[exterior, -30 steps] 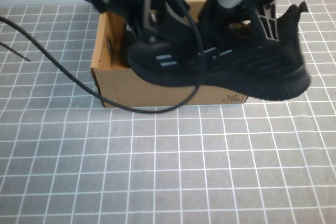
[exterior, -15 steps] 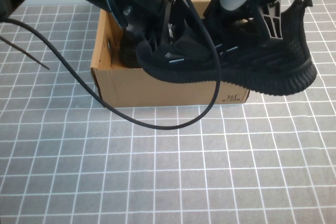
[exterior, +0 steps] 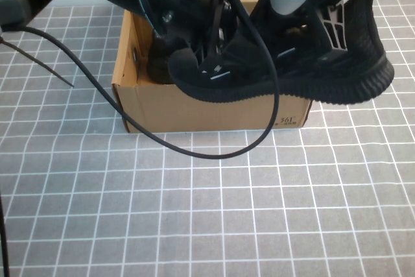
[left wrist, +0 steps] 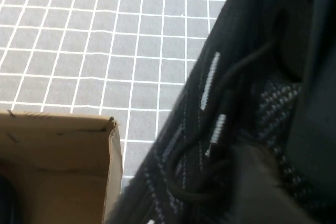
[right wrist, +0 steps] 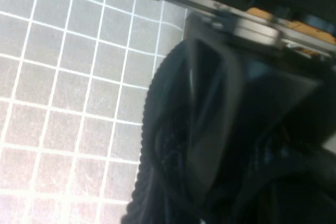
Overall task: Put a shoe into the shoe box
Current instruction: Place the shoe in the shoe box
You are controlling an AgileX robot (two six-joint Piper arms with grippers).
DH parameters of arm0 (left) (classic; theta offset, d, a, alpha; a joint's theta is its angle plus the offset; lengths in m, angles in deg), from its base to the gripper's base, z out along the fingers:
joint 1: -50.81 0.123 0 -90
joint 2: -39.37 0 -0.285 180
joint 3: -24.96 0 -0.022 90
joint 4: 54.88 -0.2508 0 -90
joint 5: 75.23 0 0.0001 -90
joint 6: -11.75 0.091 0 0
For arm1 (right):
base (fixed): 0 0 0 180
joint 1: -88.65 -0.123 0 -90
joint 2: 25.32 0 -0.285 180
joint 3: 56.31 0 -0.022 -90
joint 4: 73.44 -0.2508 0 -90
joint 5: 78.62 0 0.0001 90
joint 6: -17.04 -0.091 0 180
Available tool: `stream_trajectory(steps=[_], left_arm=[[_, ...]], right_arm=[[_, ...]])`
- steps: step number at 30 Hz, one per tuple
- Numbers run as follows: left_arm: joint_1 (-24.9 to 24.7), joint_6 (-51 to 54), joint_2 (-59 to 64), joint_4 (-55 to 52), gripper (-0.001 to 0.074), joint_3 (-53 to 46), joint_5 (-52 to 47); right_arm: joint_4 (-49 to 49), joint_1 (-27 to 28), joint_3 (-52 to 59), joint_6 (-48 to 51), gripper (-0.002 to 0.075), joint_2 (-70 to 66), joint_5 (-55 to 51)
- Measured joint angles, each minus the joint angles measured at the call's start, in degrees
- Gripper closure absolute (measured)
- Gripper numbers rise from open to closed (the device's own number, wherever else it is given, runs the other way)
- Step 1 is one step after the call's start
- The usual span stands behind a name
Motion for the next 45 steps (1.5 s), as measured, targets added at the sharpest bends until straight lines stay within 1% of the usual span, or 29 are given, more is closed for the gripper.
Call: stream_trajectory(steps=[2, 3, 4, 6, 7, 8, 9, 11, 13, 14, 16, 17, 19, 21, 25, 26, 28, 33, 38, 45], left_arm=[[0.0, 0.1, 0.1, 0.1, 0.0598, 0.0, -0.4], [-0.1, 0.1, 0.1, 0.1, 0.0630, 0.1, -0.4], [-0.1, 0.2, 0.1, 0.4, 0.0643, 0.1, -0.4], [-0.1, 0.2, 0.1, 0.3, 0.0644, 0.1, -0.5], [-0.1, 0.3, 0.1, 0.1, 0.0653, 0.1, -0.6], [-0.1, 0.4, 0.1, -0.5, 0.0673, 0.1, -0.6], [-0.1, 0.4, 0.1, -1.4, 0.0687, 0.1, -0.6], [-0.1, 0.4, 0.6, -3.5, 0.0703, 0.1, -0.6], [-0.1, 0.4, 1.3, -5.9, 0.0708, 0.1, -0.5], [-0.1, 0.4, 1.6, -7.3, 0.0710, 0.1, -0.5], [-0.1, 0.4, 2.1, -9.6, 0.0713, 0.7, -0.2], [-0.1, 0.2, 2.1, -11.1, 0.0713, 1.7, 0.2], [-0.1, -0.3, 2.2, -13.8, 0.0713, 4.0, 1.2], [-0.1, -1.3, 2.2, -16.6, 0.0714, 6.9, 3.5], [-0.1, -1.8, 2.2, -20.7, 0.0714, 9.0, 9.3], [-0.1, -1.8, 2.2, -21.7, 0.0714, 9.1, 10.2], [-0.1, -1.6, 2.6, -23.9, 0.0714, 9.1, 11.4], [-0.1, -1.0, 5.6, -28.7, 0.0713, 9.2, 16.4], [-0.1, -0.2, 8.6, -29.5, 0.0710, 9.2, 17.8], [-0.1, 0.4, 11.8, -29.7, 0.0714, 9.2, 20.0]], right_arm=[[0.3, 0.0, 0.0, 0.0, 0.0704, 0.0, 0.1], [0.3, 0.1, 0.0, -0.1, 0.0704, 0.0, 0.1], [0.3, 0.1, 0.0, -0.7, 0.0704, 0.0, 0.1], [0.4, 0.1, 0.0, -3.3, 0.0694, 0.0, 0.1], [0.5, 0.1, 0.0, -5.4, 0.0678, 0.0, 0.3], [0.5, 0.1, 0.0, -7.8, 0.0647, 0.0, 0.4], [0.8, 0.1, 0.0, -9.9, 0.0600, 0.0, 0.4], [1.9, 0.1, 0.0, -15.0, 0.0480, 0.5, 0.8], [4.2, 0.1, -0.1, -19.0, 0.0381, 1.3, 1.5], [5.8, 0.0, -0.1, -21.3, 0.0347, 1.9, 1.7], [9.8, -0.1, -0.2, -26.4, 0.0325, 2.6, 1.7], [12.4, -0.1, -0.2, -29.2, 0.0330, 3.2, 1.9], [17.4, -0.1, -0.2, -35.3, 0.0372, 4.2, 1.9], [22.6, -0.1, -0.2, -41.5, 0.0445, 5.4, 1.9], [29.9, -0.1, 0.8, -51.0, 0.0645, 8.7, 2.0], [30.7, -0.1, 1.7, -52.8, 0.0678, 10.0, 2.0], [31.3, -0.1, 4.1, -55.7, 0.0715, 12.6, 2.0], [31.4, -0.1, 13.5, -62.6, 0.0737, 20.8, 2.0], [31.4, -0.1, 25.1, -67.3, 0.0741, 29.0, 2.0], [31.4, -0.1, 39.6, -68.7, 0.0742, 38.5, 2.8]])
